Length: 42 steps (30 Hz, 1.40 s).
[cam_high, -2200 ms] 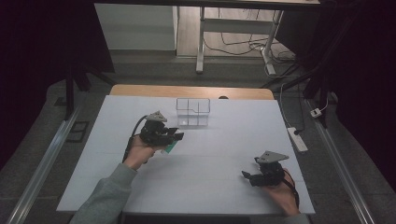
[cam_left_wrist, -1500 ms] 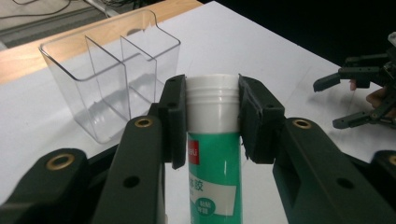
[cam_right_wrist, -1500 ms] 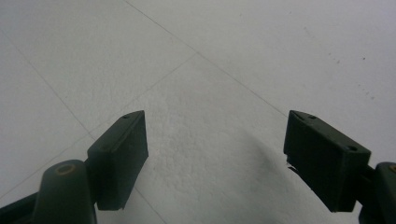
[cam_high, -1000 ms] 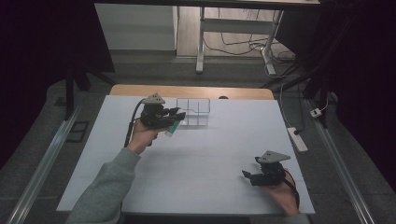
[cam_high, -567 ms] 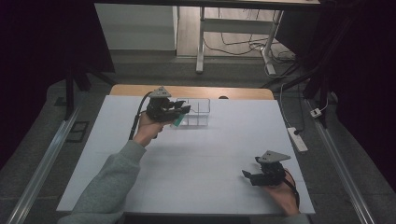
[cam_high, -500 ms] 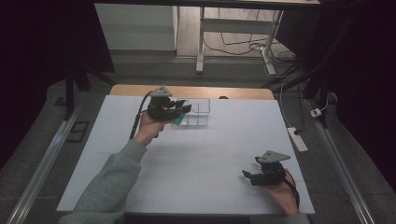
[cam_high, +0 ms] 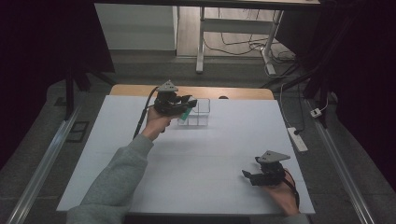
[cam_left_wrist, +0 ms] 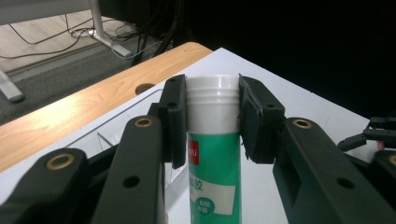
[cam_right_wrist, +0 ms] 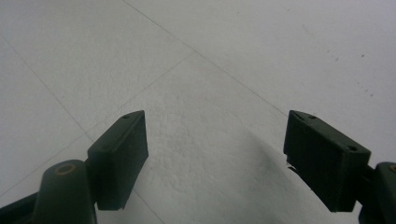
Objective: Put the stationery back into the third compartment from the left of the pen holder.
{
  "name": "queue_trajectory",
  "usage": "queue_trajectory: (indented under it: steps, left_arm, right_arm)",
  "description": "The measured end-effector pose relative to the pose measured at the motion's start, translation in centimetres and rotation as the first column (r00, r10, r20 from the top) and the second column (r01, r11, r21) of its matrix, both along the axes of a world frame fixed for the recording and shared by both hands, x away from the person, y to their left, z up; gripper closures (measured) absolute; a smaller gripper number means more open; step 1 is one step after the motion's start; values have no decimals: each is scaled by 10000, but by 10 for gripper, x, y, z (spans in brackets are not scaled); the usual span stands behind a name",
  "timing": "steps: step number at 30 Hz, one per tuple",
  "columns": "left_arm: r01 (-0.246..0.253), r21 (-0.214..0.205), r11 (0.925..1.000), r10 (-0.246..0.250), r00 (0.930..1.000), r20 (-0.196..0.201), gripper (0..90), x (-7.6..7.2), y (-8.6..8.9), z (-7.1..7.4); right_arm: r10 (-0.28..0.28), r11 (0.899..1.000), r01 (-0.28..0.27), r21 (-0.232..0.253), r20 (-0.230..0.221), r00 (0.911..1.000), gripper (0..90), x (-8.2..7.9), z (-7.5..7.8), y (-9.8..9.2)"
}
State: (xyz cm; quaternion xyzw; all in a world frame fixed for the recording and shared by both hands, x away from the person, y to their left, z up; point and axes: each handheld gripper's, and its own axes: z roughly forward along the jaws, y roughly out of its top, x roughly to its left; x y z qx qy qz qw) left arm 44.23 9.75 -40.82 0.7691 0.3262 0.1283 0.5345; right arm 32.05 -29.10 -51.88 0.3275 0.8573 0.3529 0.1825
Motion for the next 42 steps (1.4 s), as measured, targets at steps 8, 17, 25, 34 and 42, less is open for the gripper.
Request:
queue_trajectory:
  steps: [8, 17, 25, 34, 42]
  left_arm:
    - [213, 53, 9998, -214, 9993, 320, 641, 6, -8, 6]
    - [235, 19, 9997, -235, 9993, 285, 641, 22, -17, 8]
    - [114, 11, 9999, -115, 9995, 307, 640, 42, -29, 10]
    - [-240, -33, 9997, 240, 9996, 155, 640, 66, -41, -2]
    - [-514, 443, 9977, 513, 9987, 27, 640, 82, -52, -12]
  right_arm:
    - [-9, 10000, 9, -7, 15, 10000, 213, 0, 0, 0]
    - [-31, 10000, 31, 0, -21, 10000, 212, 1, -1, 0]
    - [-37, 9999, 37, 169, -15, 10000, 211, 0, 1, -2]
    - [-95, 9997, 95, 226, 23, 10000, 212, 0, 1, -2]
    - [-83, 9998, 83, 157, -8, 10000, 212, 0, 1, -2]
